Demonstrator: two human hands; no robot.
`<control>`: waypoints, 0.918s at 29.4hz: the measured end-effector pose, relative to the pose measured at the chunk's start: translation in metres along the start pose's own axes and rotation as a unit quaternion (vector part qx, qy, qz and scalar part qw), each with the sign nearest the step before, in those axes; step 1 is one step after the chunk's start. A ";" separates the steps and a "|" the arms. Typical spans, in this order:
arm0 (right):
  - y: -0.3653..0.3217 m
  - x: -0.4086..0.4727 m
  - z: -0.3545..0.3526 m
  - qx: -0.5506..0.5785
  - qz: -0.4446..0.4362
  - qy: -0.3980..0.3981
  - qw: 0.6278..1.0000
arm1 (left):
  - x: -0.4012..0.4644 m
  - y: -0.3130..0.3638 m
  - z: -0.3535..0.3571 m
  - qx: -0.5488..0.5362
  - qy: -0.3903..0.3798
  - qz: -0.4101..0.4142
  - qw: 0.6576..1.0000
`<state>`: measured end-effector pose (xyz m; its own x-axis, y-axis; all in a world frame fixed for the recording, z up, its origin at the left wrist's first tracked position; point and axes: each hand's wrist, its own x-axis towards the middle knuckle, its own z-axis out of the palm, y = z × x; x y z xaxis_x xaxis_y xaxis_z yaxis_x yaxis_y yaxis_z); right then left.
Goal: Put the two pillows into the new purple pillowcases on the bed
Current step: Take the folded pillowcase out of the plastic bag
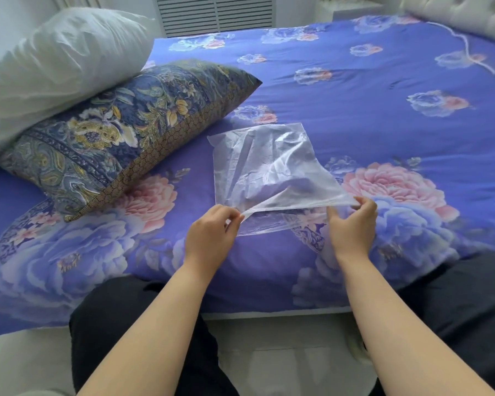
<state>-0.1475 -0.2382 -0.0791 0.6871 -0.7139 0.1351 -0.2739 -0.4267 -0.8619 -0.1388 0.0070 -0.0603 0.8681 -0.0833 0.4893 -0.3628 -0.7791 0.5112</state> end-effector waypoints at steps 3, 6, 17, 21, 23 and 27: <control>-0.003 0.004 -0.001 0.041 0.040 -0.066 0.996 | -0.004 0.012 0.003 -0.008 0.007 -0.001 1.000; 0.000 0.020 -0.004 0.093 0.054 -0.054 0.993 | -0.004 0.015 0.002 0.059 0.019 0.117 0.991; -0.021 0.055 -0.025 0.325 0.182 -0.129 0.919 | 0.006 0.058 0.003 0.023 -0.052 0.122 0.991; -0.032 0.008 -0.010 0.232 0.043 -0.058 0.970 | 0.007 0.086 0.018 -0.070 -0.125 0.058 0.988; -0.037 -0.012 0.001 0.233 0.042 -0.118 0.965 | 0.010 0.092 0.021 -0.073 -0.137 0.060 0.986; -0.043 0.002 0.017 0.193 0.210 -0.286 0.915 | 0.011 0.101 0.024 -0.060 -0.159 0.079 0.982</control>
<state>-0.1226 -0.2120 -0.0496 0.8454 -0.3157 -0.4309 -0.4132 0.1248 -0.9020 -0.1575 -0.0879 -0.0206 0.8529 -0.4016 0.3335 -0.5220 -0.6635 0.5360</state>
